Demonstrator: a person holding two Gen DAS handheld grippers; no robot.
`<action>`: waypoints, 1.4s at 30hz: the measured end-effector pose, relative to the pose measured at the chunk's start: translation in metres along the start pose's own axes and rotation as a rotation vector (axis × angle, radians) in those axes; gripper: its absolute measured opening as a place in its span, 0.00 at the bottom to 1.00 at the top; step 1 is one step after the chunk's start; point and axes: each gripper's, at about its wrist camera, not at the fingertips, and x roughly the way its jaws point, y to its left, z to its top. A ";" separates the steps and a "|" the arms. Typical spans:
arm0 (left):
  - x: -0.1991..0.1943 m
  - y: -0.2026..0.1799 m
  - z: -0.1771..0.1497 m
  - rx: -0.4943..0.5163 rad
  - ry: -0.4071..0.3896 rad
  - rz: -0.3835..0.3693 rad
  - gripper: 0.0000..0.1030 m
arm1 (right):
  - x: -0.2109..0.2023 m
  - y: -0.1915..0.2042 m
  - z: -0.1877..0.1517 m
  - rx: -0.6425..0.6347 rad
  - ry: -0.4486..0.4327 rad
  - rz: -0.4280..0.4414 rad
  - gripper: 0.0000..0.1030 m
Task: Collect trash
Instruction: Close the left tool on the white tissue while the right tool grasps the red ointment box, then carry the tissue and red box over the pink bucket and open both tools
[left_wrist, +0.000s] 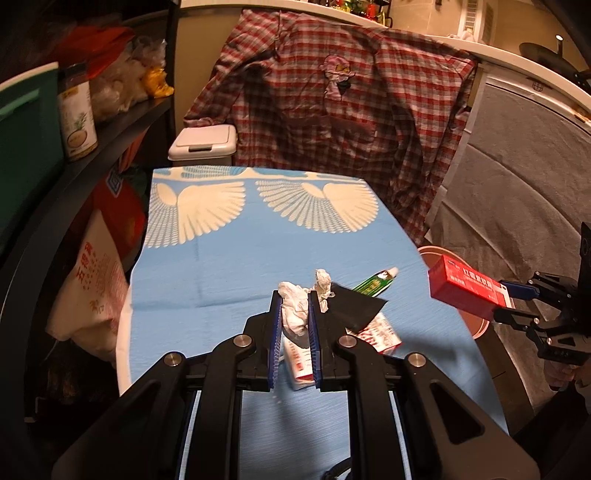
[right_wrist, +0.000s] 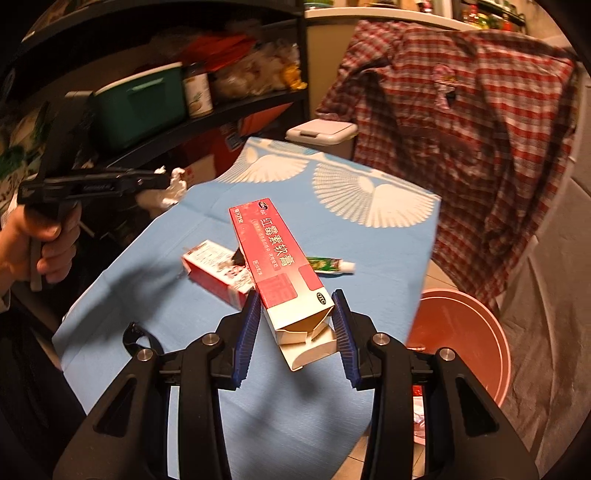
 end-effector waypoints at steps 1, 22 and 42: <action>0.000 -0.003 0.001 -0.001 -0.004 -0.001 0.13 | -0.002 -0.003 0.000 0.009 -0.006 -0.010 0.39; 0.000 -0.060 0.021 0.031 -0.072 -0.010 0.13 | -0.034 -0.062 0.005 0.220 -0.100 -0.163 0.39; 0.021 -0.118 0.036 0.053 -0.092 -0.056 0.13 | -0.065 -0.111 0.003 0.351 -0.131 -0.263 0.39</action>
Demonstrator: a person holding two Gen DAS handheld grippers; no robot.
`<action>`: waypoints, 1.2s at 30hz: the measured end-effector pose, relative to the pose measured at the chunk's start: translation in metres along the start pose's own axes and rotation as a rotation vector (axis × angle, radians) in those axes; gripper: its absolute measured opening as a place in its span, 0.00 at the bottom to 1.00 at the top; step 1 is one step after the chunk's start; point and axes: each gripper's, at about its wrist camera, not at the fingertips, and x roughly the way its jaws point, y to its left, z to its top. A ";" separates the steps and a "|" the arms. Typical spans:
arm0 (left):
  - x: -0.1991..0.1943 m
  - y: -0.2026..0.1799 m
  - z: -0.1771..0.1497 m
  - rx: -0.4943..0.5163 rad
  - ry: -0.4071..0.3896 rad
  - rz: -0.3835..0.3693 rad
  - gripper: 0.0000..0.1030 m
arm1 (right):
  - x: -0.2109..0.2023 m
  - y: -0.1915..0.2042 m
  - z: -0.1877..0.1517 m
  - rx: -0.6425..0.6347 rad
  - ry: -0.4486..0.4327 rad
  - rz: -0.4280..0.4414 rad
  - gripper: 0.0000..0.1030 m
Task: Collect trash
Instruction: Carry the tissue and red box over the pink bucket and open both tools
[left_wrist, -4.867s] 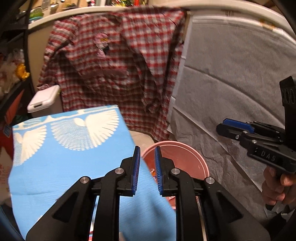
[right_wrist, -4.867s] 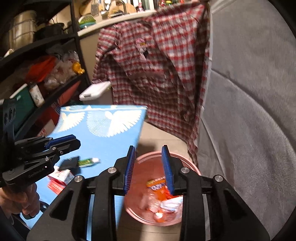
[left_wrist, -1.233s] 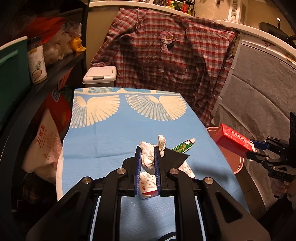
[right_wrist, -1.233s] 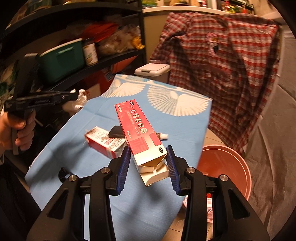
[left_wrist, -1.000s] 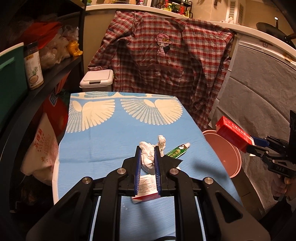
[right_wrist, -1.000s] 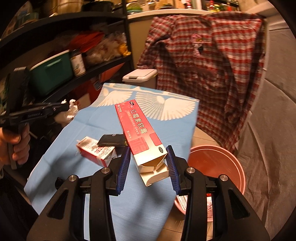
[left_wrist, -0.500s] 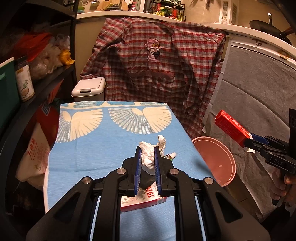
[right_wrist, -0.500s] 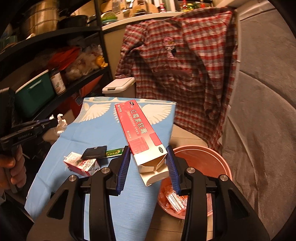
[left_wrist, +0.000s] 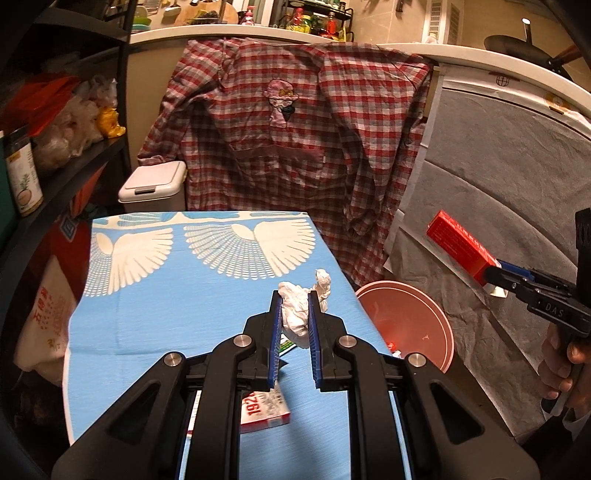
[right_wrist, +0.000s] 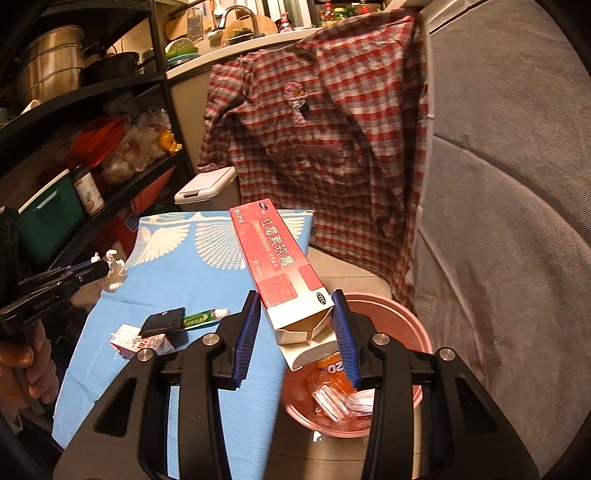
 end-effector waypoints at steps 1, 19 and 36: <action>0.002 -0.003 0.001 0.003 0.001 -0.003 0.13 | 0.000 -0.003 0.001 0.004 -0.001 -0.003 0.39; 0.042 -0.080 0.009 0.064 0.030 -0.089 0.13 | 0.008 -0.040 -0.002 0.057 0.069 -0.093 0.39; 0.100 -0.141 -0.003 0.110 0.134 -0.142 0.13 | 0.021 -0.074 -0.007 0.145 0.140 -0.159 0.39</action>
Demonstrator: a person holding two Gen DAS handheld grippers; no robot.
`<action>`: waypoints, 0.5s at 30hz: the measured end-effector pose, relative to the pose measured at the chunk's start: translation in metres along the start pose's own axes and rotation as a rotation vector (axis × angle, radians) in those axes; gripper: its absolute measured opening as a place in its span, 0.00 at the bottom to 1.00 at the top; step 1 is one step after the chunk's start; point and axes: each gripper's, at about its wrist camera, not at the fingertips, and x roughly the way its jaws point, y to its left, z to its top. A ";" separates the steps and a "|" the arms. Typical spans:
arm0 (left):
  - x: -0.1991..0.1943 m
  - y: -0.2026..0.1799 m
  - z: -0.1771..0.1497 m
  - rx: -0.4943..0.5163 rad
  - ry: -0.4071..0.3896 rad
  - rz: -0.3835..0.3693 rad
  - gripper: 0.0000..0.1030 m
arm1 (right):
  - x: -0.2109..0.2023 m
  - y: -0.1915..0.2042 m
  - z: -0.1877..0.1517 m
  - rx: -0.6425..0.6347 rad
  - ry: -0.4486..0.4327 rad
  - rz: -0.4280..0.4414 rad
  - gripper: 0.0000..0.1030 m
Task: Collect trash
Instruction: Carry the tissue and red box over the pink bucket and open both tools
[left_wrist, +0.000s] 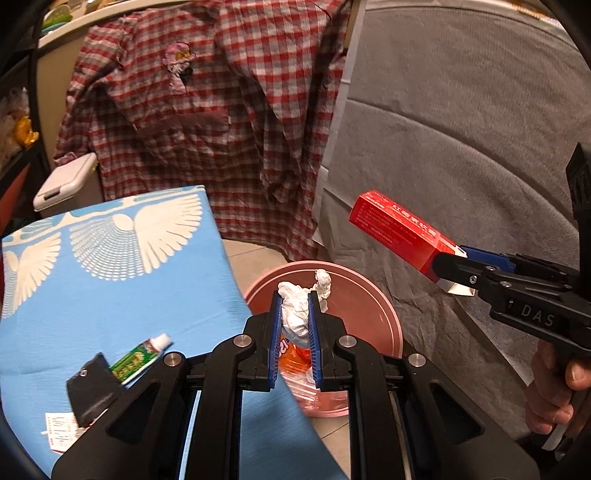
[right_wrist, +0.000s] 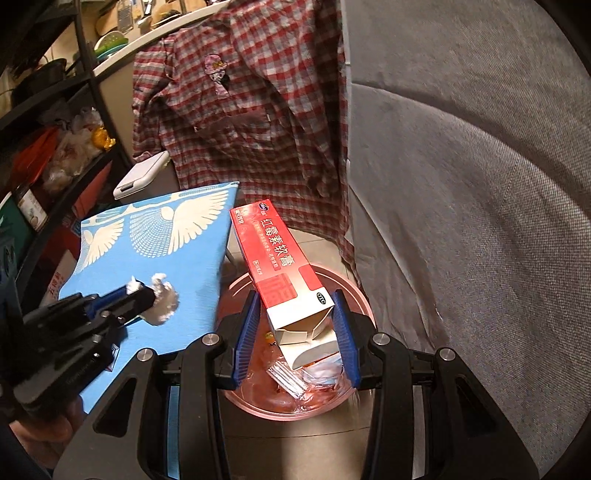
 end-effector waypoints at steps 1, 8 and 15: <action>0.002 -0.001 0.001 0.000 0.003 -0.003 0.13 | 0.001 -0.001 0.000 0.001 0.004 -0.002 0.39; 0.021 -0.015 0.001 0.012 0.030 -0.020 0.17 | 0.011 -0.006 0.001 0.022 0.026 -0.005 0.40; 0.021 -0.005 0.002 0.003 0.027 -0.013 0.35 | 0.016 -0.007 0.005 0.030 0.028 -0.004 0.48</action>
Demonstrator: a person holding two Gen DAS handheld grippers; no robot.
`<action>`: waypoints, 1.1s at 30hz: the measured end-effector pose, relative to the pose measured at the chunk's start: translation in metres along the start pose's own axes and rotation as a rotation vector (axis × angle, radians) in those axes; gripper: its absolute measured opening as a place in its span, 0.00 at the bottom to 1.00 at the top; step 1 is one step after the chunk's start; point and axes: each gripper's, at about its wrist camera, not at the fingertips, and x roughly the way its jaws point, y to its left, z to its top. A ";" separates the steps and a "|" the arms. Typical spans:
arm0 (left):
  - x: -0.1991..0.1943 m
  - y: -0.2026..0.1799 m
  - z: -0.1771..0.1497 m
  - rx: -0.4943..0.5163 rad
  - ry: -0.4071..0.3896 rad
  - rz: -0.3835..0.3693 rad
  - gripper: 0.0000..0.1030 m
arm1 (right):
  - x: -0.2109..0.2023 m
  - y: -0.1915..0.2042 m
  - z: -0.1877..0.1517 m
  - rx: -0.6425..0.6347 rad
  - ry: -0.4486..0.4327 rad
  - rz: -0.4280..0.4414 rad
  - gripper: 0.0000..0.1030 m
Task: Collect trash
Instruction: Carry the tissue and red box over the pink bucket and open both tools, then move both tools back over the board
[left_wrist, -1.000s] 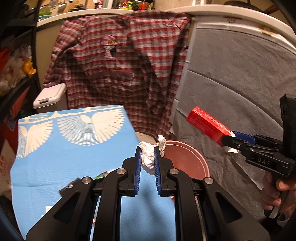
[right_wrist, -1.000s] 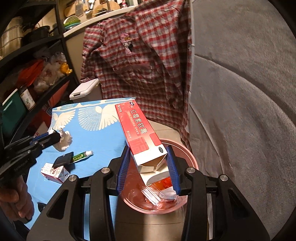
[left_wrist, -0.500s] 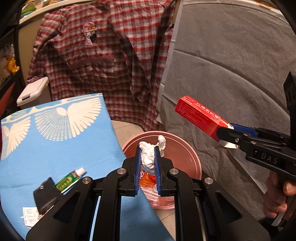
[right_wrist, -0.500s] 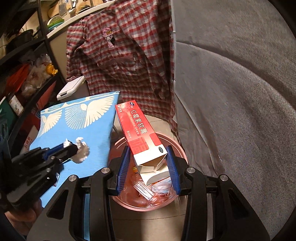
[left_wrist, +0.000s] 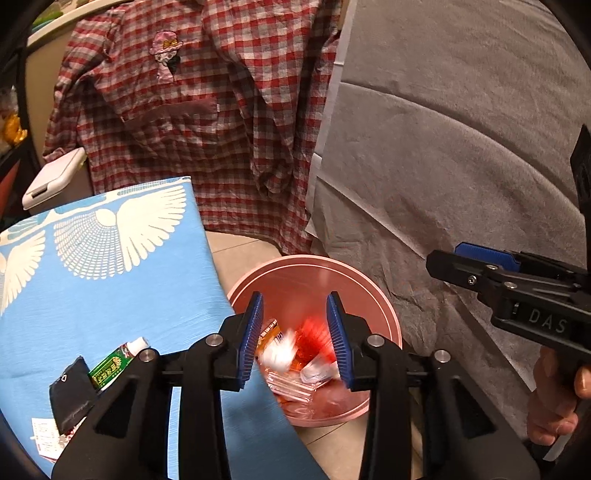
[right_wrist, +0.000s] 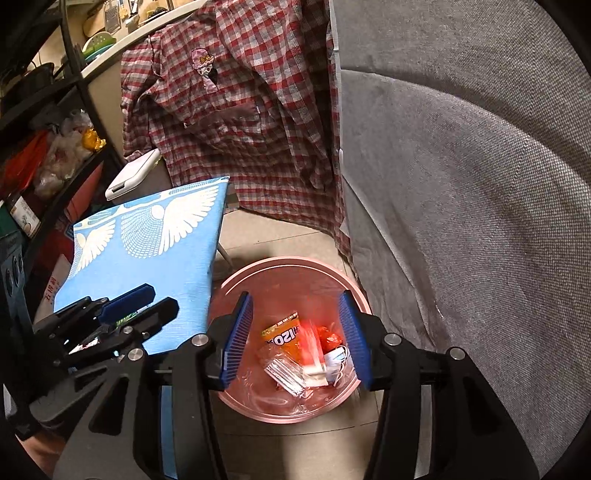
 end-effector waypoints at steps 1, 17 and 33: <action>-0.001 0.001 0.000 -0.002 -0.003 -0.006 0.35 | 0.000 0.000 0.000 -0.001 -0.002 0.003 0.48; -0.093 0.065 -0.005 -0.005 -0.119 0.049 0.34 | -0.027 0.046 -0.008 -0.102 -0.120 0.122 0.48; -0.193 0.221 -0.055 -0.166 -0.178 0.225 0.20 | -0.026 0.132 -0.026 -0.205 -0.106 0.307 0.32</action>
